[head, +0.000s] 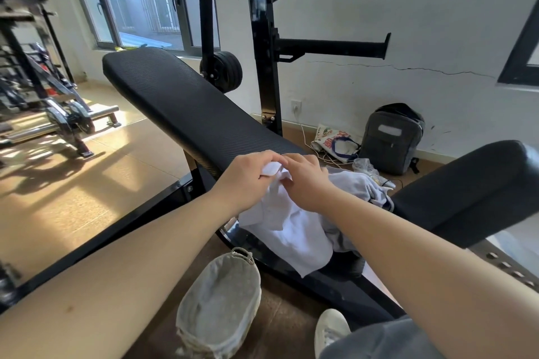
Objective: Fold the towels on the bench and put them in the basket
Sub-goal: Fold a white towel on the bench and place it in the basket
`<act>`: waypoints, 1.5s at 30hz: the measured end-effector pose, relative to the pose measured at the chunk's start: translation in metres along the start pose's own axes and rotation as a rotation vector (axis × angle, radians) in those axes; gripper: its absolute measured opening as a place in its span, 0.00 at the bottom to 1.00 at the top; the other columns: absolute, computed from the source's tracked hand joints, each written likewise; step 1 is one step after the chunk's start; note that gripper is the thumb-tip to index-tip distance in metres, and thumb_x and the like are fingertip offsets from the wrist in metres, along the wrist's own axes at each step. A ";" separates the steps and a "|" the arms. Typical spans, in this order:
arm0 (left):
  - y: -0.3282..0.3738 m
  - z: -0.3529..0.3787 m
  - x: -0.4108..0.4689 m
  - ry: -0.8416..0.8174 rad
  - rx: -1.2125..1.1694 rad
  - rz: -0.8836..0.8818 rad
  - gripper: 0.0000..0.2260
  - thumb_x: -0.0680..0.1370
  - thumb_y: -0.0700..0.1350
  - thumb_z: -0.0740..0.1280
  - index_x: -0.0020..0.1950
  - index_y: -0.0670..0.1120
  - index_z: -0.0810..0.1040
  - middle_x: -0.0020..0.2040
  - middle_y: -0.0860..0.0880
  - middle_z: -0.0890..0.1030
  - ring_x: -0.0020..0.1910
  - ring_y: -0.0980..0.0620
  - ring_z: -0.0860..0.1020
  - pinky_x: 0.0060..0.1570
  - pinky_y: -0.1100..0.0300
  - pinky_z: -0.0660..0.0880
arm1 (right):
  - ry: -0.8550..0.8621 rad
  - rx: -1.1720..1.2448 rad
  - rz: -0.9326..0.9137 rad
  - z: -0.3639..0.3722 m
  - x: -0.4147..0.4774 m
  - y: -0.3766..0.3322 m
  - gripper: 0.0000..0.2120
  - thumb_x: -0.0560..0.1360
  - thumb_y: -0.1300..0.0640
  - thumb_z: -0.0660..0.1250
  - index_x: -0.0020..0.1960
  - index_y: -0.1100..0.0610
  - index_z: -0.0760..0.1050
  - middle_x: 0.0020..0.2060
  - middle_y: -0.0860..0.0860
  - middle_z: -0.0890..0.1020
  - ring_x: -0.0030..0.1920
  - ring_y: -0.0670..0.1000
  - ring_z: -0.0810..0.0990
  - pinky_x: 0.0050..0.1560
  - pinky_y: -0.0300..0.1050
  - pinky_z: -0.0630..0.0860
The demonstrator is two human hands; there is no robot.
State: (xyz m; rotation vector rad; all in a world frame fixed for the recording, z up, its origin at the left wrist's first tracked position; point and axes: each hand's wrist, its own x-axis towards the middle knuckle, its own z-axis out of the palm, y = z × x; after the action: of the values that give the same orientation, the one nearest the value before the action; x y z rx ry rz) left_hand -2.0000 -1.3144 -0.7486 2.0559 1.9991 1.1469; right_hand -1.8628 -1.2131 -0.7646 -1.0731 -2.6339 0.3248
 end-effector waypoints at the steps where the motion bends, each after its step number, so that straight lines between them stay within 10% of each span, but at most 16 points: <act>1: 0.001 -0.004 -0.001 -0.001 -0.005 0.013 0.07 0.82 0.47 0.65 0.58 0.54 0.81 0.51 0.57 0.83 0.50 0.59 0.78 0.47 0.66 0.72 | -0.022 -0.005 0.000 0.001 0.001 -0.001 0.16 0.83 0.53 0.57 0.70 0.43 0.67 0.74 0.46 0.67 0.74 0.57 0.58 0.64 0.61 0.63; 4: 0.001 -0.014 -0.002 0.003 -0.001 0.024 0.08 0.83 0.48 0.63 0.58 0.56 0.81 0.49 0.58 0.84 0.49 0.62 0.79 0.47 0.67 0.74 | -0.003 0.044 -0.021 0.000 -0.002 0.000 0.04 0.81 0.50 0.63 0.53 0.49 0.70 0.58 0.46 0.74 0.70 0.56 0.62 0.58 0.58 0.62; 11: -0.004 -0.031 -0.008 0.136 0.111 0.003 0.09 0.83 0.52 0.63 0.59 0.55 0.81 0.49 0.54 0.85 0.48 0.56 0.81 0.48 0.56 0.78 | 0.064 0.418 -0.170 -0.020 -0.023 -0.002 0.17 0.69 0.50 0.78 0.42 0.56 0.73 0.36 0.50 0.76 0.38 0.51 0.73 0.42 0.52 0.72; 19: -0.004 -0.044 -0.016 0.225 0.190 -0.061 0.10 0.84 0.52 0.62 0.61 0.54 0.80 0.52 0.52 0.85 0.49 0.52 0.81 0.48 0.55 0.81 | -0.052 0.669 0.002 -0.034 -0.023 -0.003 0.13 0.83 0.51 0.57 0.47 0.49 0.79 0.44 0.49 0.81 0.49 0.51 0.78 0.50 0.48 0.73; 31: -0.008 -0.044 -0.023 0.229 0.119 -0.070 0.10 0.84 0.48 0.63 0.60 0.51 0.82 0.54 0.55 0.84 0.51 0.60 0.77 0.49 0.70 0.72 | -0.343 0.142 -0.117 -0.027 -0.034 -0.011 0.08 0.76 0.55 0.70 0.38 0.48 0.78 0.32 0.43 0.77 0.32 0.43 0.73 0.37 0.38 0.69; 45: -0.002 -0.066 -0.023 0.440 0.030 -0.164 0.11 0.84 0.48 0.62 0.60 0.48 0.82 0.55 0.54 0.84 0.53 0.58 0.78 0.46 0.77 0.66 | -0.159 0.425 0.157 -0.041 -0.036 0.002 0.04 0.79 0.61 0.66 0.49 0.53 0.75 0.47 0.52 0.79 0.34 0.54 0.84 0.38 0.50 0.85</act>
State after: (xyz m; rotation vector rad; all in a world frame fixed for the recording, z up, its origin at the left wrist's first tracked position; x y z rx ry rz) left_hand -2.0339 -1.3641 -0.7121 1.7210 2.3244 1.6538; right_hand -1.8234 -1.2328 -0.7332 -1.1416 -2.4463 0.9891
